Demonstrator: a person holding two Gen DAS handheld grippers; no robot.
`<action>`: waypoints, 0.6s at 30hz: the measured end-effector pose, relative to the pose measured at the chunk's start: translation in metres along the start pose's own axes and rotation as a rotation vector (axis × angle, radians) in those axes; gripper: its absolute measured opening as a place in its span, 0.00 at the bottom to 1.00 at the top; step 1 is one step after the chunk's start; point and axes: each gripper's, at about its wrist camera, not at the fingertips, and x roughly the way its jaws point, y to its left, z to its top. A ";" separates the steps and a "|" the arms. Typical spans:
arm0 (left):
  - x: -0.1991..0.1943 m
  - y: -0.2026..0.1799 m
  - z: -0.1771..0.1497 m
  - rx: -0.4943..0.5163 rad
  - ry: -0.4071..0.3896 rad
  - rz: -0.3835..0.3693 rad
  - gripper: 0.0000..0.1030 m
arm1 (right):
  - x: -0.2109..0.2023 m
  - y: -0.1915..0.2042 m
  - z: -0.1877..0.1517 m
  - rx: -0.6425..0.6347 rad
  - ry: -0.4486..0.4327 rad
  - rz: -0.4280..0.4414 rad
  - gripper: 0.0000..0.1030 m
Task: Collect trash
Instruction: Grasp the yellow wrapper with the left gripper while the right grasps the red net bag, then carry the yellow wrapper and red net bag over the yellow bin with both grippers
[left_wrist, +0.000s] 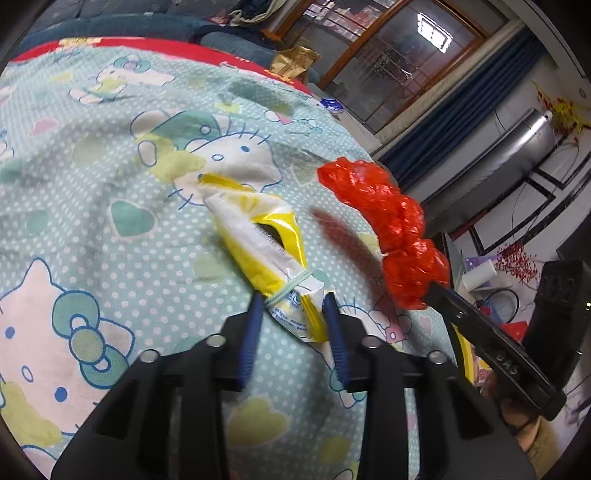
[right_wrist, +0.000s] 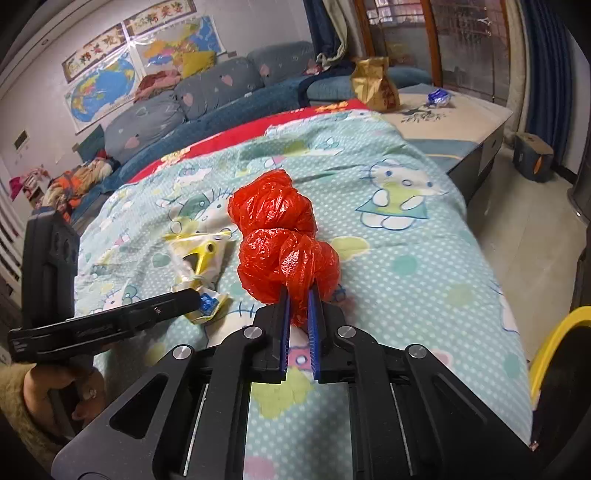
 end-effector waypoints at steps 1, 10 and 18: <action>-0.001 -0.004 0.000 0.020 -0.004 0.002 0.24 | -0.004 0.000 -0.002 0.001 -0.008 -0.002 0.05; -0.014 -0.047 -0.002 0.153 -0.048 -0.026 0.22 | -0.043 -0.012 -0.017 0.044 -0.072 -0.031 0.05; -0.014 -0.079 -0.009 0.236 -0.049 -0.060 0.07 | -0.076 -0.035 -0.031 0.110 -0.123 -0.068 0.05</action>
